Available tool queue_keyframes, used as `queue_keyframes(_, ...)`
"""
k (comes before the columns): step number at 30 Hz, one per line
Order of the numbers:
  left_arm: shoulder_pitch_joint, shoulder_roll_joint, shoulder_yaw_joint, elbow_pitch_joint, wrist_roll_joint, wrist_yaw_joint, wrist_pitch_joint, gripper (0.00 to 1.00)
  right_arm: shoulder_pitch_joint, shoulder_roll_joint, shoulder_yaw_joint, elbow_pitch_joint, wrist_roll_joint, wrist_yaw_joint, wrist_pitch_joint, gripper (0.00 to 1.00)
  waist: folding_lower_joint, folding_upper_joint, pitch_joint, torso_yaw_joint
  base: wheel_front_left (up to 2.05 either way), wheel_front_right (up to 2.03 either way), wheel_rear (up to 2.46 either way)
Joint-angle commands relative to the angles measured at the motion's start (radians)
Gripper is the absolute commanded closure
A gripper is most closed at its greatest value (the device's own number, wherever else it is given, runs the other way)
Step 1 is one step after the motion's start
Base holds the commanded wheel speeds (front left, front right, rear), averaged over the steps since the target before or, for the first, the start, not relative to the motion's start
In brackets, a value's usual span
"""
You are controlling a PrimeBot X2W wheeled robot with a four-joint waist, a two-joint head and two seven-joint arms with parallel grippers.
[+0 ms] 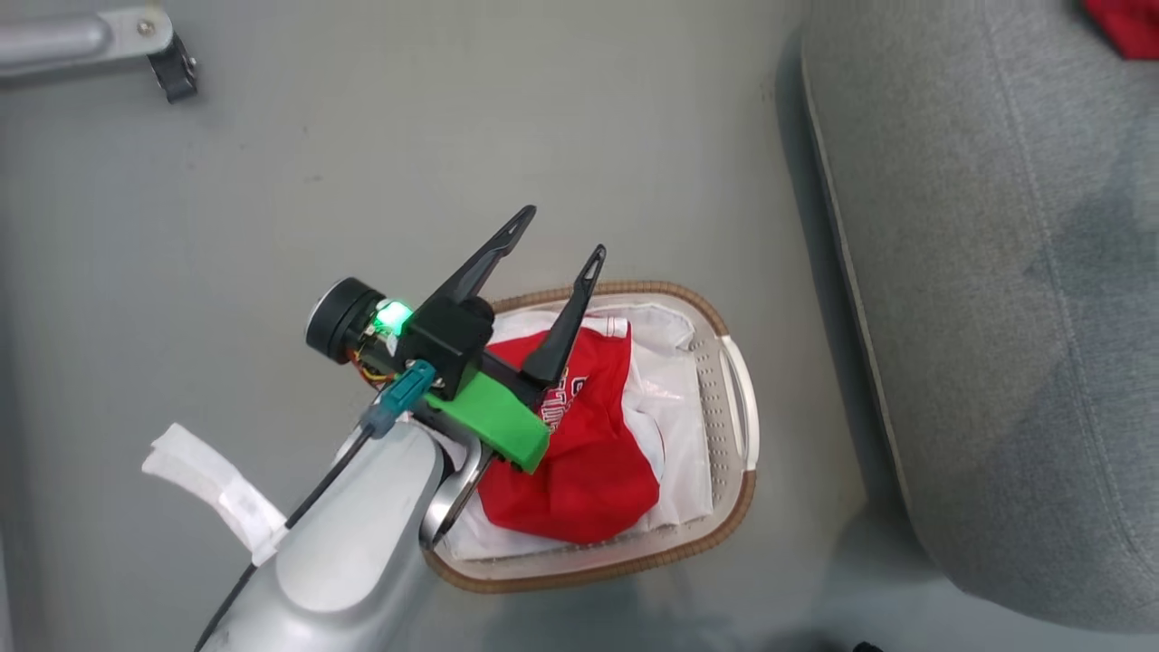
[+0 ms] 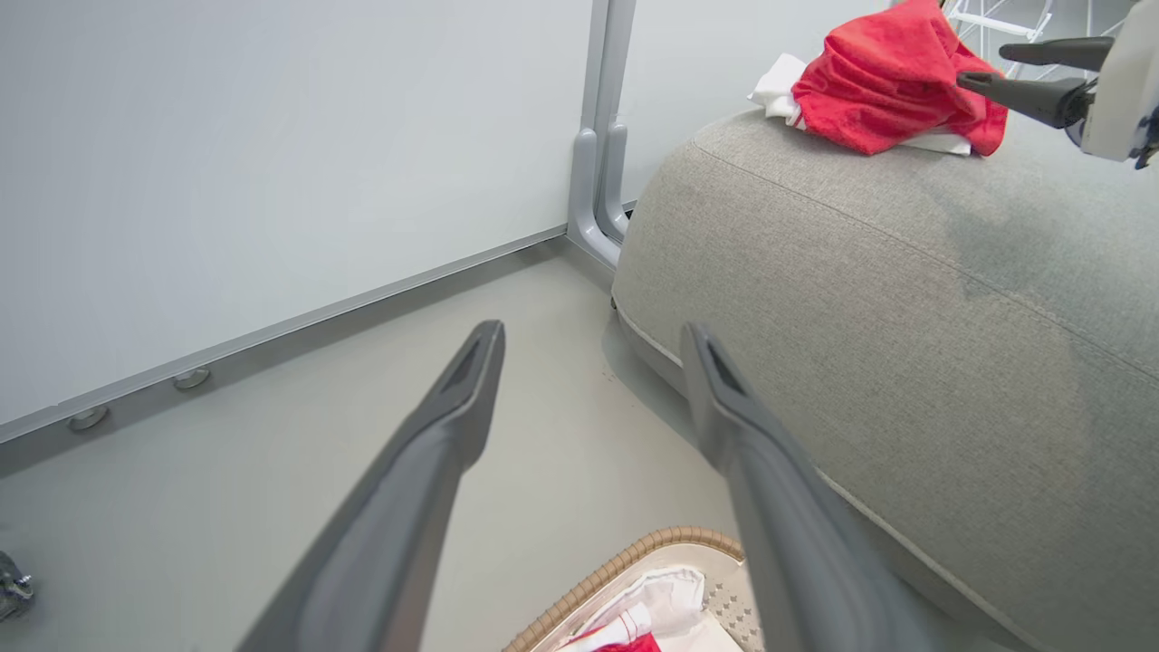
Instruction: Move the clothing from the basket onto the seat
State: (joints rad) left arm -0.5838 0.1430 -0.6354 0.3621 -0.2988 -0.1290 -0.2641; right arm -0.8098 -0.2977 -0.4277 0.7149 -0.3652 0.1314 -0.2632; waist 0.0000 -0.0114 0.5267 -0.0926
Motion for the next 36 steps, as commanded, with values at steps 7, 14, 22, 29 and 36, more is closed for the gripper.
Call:
queue_keyframes(7,0.121,-0.025,0.12,-0.009,-0.019,0.004,-0.001,0.0,0.02,0.001,0.079,-0.043,0.06,-0.001,-0.002,0.0,0.0,0.0114,-0.186,0.041,0.0,0.0,0.0)
queue_keyframes(14,0.24,-0.045,0.25,-0.021,-0.01,0.013,-0.001,0.0,0.044,0.046,0.154,-0.072,0.127,-0.001,-0.002,0.0,0.0,0.0114,-0.271,0.083,0.0,0.0,0.0)
queue_keyframes(22,0.339,-0.07,0.398,-0.026,-0.004,0.014,-0.001,0.0,0.161,0.147,0.194,-0.138,0.201,-0.001,-0.002,0.0,0.0,0.0114,-0.33,0.123,0.0,0.0,0.0)
queue_keyframes(29,0.413,-0.082,0.503,-0.033,0.014,0.015,-0.001,0.0,0.295,0.216,0.248,-0.234,0.266,-0.001,-0.002,0.0,0.0,0.0114,-0.369,0.134,0.0,0.0,0.0)
queue_keyframes(36,0.495,-0.089,0.57,-0.048,0.006,0.01,-0.001,0.0,0.452,0.244,0.268,-0.342,0.336,-0.001,-0.002,0.0,0.0,0.0114,-0.418,0.14,0.0,0.0,0.0)
